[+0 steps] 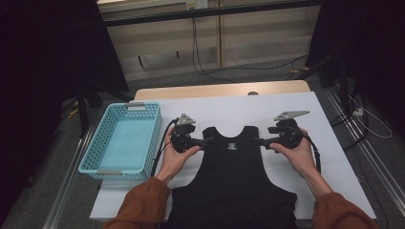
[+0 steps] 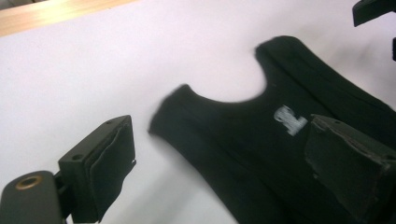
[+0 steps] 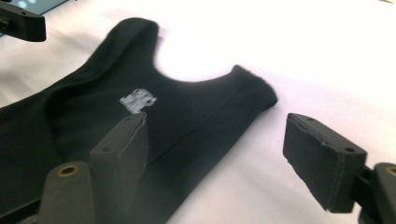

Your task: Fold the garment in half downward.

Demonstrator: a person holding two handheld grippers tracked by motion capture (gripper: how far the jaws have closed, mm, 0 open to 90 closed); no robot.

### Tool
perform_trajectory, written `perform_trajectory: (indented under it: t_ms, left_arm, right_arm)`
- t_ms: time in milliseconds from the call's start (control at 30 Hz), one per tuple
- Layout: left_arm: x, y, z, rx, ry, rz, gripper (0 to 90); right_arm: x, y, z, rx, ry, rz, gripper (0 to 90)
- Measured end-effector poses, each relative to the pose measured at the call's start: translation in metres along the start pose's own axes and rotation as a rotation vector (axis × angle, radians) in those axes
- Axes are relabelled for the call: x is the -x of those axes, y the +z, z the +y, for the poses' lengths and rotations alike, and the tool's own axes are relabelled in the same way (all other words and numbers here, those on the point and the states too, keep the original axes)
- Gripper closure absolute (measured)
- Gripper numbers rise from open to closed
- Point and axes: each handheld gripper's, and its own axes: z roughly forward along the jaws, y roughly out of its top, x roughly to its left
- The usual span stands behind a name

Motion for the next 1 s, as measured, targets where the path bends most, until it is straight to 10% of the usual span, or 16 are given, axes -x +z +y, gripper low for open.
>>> perform_trajectory:
  t_ms: [567,1000]
  left_arm:
    - [-0.036,0.035,0.008,-0.01,-0.077,0.037,20.6]
    - [-0.049,0.049,0.006,-0.083,-0.079,0.071,36.1]
  right_arm:
    - [0.029,0.058,0.026,-0.077,-0.066,-0.114,58.7]
    - [0.035,0.074,0.022,-0.089,-0.017,-0.055,63.7]
